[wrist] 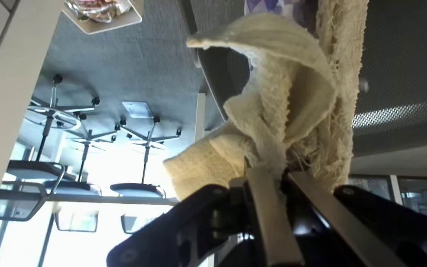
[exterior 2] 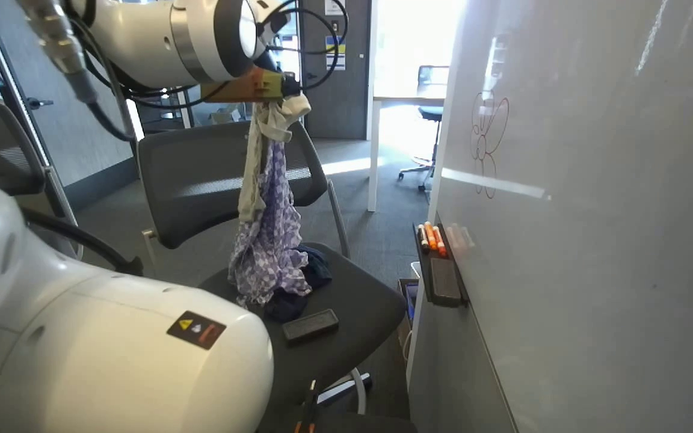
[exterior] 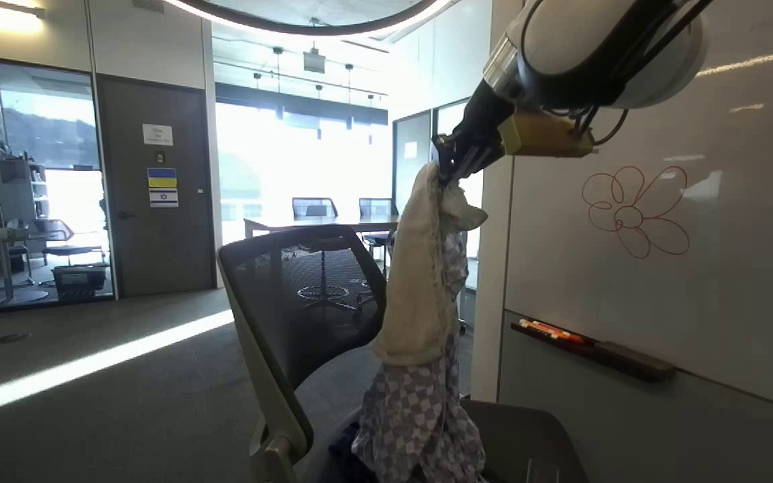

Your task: Hang the towel and purple clothing on the backrest of the chair.

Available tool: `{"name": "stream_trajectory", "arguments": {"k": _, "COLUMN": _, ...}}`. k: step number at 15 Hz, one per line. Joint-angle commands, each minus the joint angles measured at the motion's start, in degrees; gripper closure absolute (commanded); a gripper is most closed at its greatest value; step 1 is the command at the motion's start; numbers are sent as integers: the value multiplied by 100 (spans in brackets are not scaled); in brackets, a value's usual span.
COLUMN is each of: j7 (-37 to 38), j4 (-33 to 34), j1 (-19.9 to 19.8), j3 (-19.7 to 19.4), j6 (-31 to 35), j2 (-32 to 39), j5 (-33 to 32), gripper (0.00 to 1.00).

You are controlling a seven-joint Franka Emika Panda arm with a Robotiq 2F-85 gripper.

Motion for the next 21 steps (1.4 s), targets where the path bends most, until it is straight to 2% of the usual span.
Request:
{"name": "stream_trajectory", "arguments": {"k": 1, "j7": 481, "j4": 497, "j1": -411, "j3": 505, "j6": -187, "j2": -339, "j5": -482, "gripper": 93}}
{"name": "stream_trajectory", "arguments": {"k": 8, "j7": 1015, "j4": 1913, "j1": -982, "j3": 1910, "j6": -588, "j2": 90, "j5": -1608, "gripper": 91}}
{"name": "stream_trajectory", "arguments": {"k": 14, "j7": 1674, "j4": 3399, "j1": -1503, "j3": 3695, "j6": -1573, "j2": 862, "j5": -2921, "gripper": 91}}
{"name": "stream_trajectory", "arguments": {"k": 16, "j7": 1706, "j4": 3758, "j1": -1882, "j3": 4498, "j6": -1938, "j2": 1286, "j5": -3293, "gripper": 91}}
{"name": "stream_trajectory", "arguments": {"k": 17, "j7": 1745, "j4": 3823, "j1": -2013, "j3": 4774, "j6": -2128, "j2": 1467, "j5": -3444, "gripper": 91}}
{"name": "stream_trajectory", "arguments": {"k": 18, "j7": 1688, "j4": 3395, "j1": -2133, "j3": 4621, "j6": -1772, "j2": 1463, "j5": -3549, "gripper": 92}}
{"name": "stream_trajectory", "arguments": {"k": 19, "j7": 1678, "j4": 3382, "j1": -2244, "j3": 4707, "j6": -1809, "j2": 1565, "j5": -3638, "gripper": 93}}
{"name": "stream_trajectory", "arguments": {"k": 21, "j7": 1654, "j4": 3248, "j1": -2404, "j3": 4613, "j6": -1711, "j2": 1546, "j5": -3772, "gripper": 93}}
